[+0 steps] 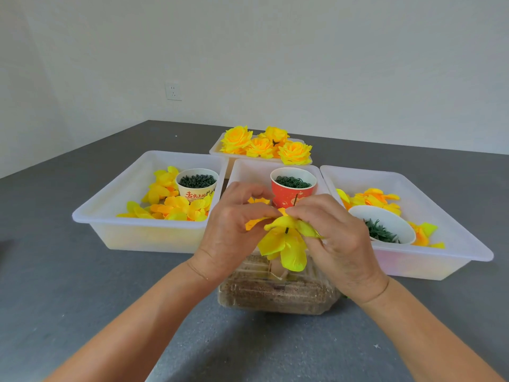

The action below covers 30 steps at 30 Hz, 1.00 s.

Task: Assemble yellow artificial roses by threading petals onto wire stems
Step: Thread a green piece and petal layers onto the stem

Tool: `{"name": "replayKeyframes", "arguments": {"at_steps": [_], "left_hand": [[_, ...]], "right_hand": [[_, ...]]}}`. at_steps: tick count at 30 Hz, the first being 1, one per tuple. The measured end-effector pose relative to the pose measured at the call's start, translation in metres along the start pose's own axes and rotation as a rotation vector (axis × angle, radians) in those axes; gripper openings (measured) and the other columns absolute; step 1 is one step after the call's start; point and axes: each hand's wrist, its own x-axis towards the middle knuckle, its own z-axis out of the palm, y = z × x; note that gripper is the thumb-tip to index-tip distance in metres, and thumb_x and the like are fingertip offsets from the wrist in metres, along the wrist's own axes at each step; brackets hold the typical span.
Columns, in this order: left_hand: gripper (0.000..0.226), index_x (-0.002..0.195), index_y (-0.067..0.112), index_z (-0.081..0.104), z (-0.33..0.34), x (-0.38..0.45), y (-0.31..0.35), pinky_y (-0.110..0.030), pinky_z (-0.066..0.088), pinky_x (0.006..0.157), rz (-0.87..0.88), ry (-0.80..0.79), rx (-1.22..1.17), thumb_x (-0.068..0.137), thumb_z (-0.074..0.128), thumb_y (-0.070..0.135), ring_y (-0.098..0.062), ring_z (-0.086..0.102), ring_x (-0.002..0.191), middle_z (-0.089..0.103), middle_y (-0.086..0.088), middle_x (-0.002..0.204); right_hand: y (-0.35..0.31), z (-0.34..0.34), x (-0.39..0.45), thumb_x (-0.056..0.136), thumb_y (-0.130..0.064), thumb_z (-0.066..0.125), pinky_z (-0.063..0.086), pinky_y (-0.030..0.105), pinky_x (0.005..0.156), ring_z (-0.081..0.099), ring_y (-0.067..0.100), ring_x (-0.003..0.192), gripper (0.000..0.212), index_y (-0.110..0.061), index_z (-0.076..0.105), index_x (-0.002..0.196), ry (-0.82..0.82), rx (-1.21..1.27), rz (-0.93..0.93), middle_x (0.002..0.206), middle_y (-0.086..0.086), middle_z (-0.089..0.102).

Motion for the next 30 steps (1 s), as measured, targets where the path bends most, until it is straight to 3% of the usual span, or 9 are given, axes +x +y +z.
{"name": "replayKeyframes", "arguments": {"at_steps": [5, 9, 14, 18, 30], "left_hand": [[0.015, 0.082, 0.013, 0.076, 0.0, -0.001, 0.0, -0.029, 0.046, 0.074, -0.015, -0.025, -0.003, 0.071, 0.074, 0.003, -0.026, 0.056, 0.092, 0.062, -0.003, 0.098], [0.015, 0.082, 0.01, 0.076, 0.0, -0.002, -0.001, -0.034, 0.048, 0.072, -0.012, -0.034, -0.012, 0.071, 0.072, 0.002, -0.026, 0.057, 0.089, 0.064, -0.006, 0.097], [0.012, 0.082, 0.009, 0.076, 0.0, -0.002, 0.0, -0.029, 0.046, 0.073, 0.027, -0.049, 0.004, 0.072, 0.07, 0.004, -0.019, 0.055, 0.088, 0.065, -0.007, 0.095], [0.01, 0.08, 0.008, 0.076, -0.001, -0.001, -0.001, -0.028, 0.045, 0.071, 0.092, -0.059, 0.042, 0.075, 0.069, 0.004, -0.016, 0.051, 0.086, 0.066, -0.008, 0.093], [0.017, 0.081, 0.007, 0.075, -0.004, -0.003, -0.003, -0.033, 0.047, 0.075, 0.228, -0.141, 0.106, 0.084, 0.06, 0.014, -0.026, 0.058, 0.084, 0.07, -0.004, 0.091]], "right_hand": [[-0.002, 0.001, -0.004, 0.068, 0.002, 0.072, 0.048, 0.034, 0.072, 0.064, 0.027, 0.078, 0.022, -0.004, 0.071, 0.088, 0.055, -0.018, 0.101, 0.089, 0.005, 0.069], [-0.001, 0.002, -0.008, 0.068, -0.004, 0.072, 0.048, 0.038, 0.071, 0.066, 0.024, 0.078, 0.016, -0.005, 0.072, 0.083, 0.055, 0.074, 0.197, 0.084, 0.004, 0.07], [0.001, 0.004, -0.01, 0.069, -0.006, 0.072, 0.048, 0.037, 0.069, 0.061, 0.018, 0.08, 0.012, -0.005, 0.073, 0.081, 0.04, 0.038, 0.128, 0.084, 0.005, 0.07], [0.004, 0.005, -0.011, 0.072, -0.004, 0.071, 0.047, 0.037, 0.066, 0.065, 0.026, 0.077, 0.008, -0.005, 0.072, 0.08, 0.01, -0.022, 0.06, 0.083, 0.006, 0.069], [0.007, 0.005, -0.014, 0.074, 0.0, 0.068, 0.049, 0.041, 0.067, 0.065, 0.028, 0.079, 0.006, -0.005, 0.071, 0.077, -0.047, -0.055, -0.003, 0.081, 0.006, 0.069]]}}
